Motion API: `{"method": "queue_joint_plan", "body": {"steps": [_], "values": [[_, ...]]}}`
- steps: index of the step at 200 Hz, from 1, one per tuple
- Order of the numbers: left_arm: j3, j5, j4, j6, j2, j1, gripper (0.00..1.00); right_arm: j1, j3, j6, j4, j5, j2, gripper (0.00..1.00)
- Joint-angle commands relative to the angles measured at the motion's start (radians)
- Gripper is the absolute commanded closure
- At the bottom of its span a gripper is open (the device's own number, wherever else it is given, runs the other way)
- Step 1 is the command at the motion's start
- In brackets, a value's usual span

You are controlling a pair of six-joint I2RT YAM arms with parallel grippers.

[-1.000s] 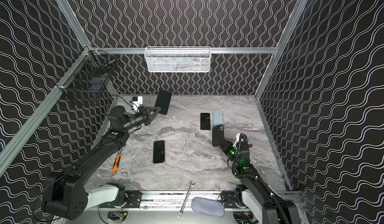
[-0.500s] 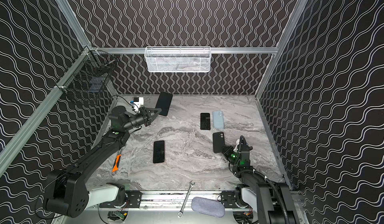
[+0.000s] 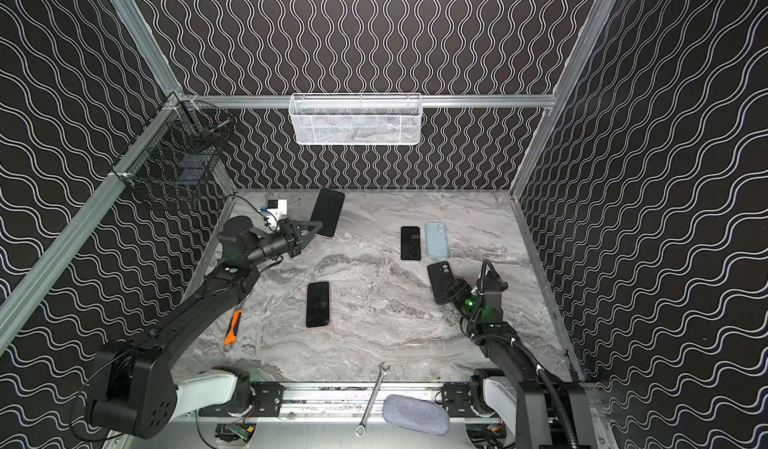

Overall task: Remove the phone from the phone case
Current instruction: 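Lower the black case onto the table and open the right gripper, then lower the bare purple-rimmed phone flat onto the table with the left gripper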

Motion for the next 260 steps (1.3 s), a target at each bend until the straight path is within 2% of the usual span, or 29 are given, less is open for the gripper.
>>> {"method": "queue_joint_plan", "body": {"steps": [1,28,94,129,146,169,179,217,260], "values": [[0.001,-0.004,0.073,0.029,0.005,0.003,1.0,0.001,0.027,-0.042,-0.121,0.038,-0.018,0.29],[0.005,-0.004,0.073,0.033,0.012,0.003,1.0,0.001,0.053,-0.074,-0.196,0.047,-0.032,0.25],[0.009,0.006,0.073,0.04,0.029,0.004,1.0,0.001,0.07,-0.11,-0.245,0.091,-0.124,0.22],[-0.041,-0.038,0.072,0.04,0.001,-0.022,1.0,0.001,0.11,-0.159,-0.253,0.104,-0.131,0.2],[-0.083,-0.089,0.072,0.038,-0.016,-0.073,1.0,-0.003,0.182,-0.211,-0.297,0.1,-0.098,0.16],[-0.152,-0.237,0.073,0.047,-0.057,-0.181,1.0,-0.012,0.285,-0.266,-0.343,0.056,-0.038,0.11],[-0.167,-0.293,0.072,0.052,-0.06,-0.233,1.0,-0.014,0.329,-0.284,-0.368,0.041,-0.022,0.0],[-0.19,-0.493,0.075,0.055,-0.033,-0.414,1.0,-0.016,0.408,-0.313,-0.413,0.02,-0.036,0.0],[-0.145,-0.64,0.145,0.043,0.12,-0.566,1.0,-0.017,0.402,-0.344,-0.425,-0.061,-0.119,0.0]]}}
